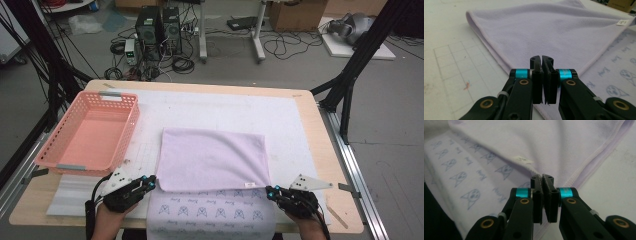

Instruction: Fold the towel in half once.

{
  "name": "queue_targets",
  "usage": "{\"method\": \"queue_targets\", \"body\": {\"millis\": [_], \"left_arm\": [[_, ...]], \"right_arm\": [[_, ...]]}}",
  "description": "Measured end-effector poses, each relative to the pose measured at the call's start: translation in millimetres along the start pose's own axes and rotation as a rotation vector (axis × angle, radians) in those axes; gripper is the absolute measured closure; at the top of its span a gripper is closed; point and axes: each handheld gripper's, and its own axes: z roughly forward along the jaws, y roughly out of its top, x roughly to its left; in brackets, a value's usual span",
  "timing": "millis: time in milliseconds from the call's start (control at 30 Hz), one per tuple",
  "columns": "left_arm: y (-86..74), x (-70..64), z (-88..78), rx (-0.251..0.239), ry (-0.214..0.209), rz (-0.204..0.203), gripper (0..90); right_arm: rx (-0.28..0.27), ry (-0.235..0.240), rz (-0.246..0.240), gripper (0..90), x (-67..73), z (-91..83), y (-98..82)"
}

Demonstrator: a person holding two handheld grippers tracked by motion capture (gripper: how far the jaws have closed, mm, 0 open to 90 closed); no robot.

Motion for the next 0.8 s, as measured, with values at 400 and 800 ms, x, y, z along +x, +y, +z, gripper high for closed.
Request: {"method": "queue_targets", "body": {"millis": [400,800], "left_arm": [[-1.7,-9.9,6.7,0.080,0.035,-0.159,53.9],[2.4,-23.0,26.6,0.162,0.137,-0.069,86.9]], "right_arm": [[-0.001,-0.048,-0.008,86.3,16.3,-4.4,-14.3],[0.003,-0.042,-0.013,86.4,14.0,-3.2,-14.3]]}}
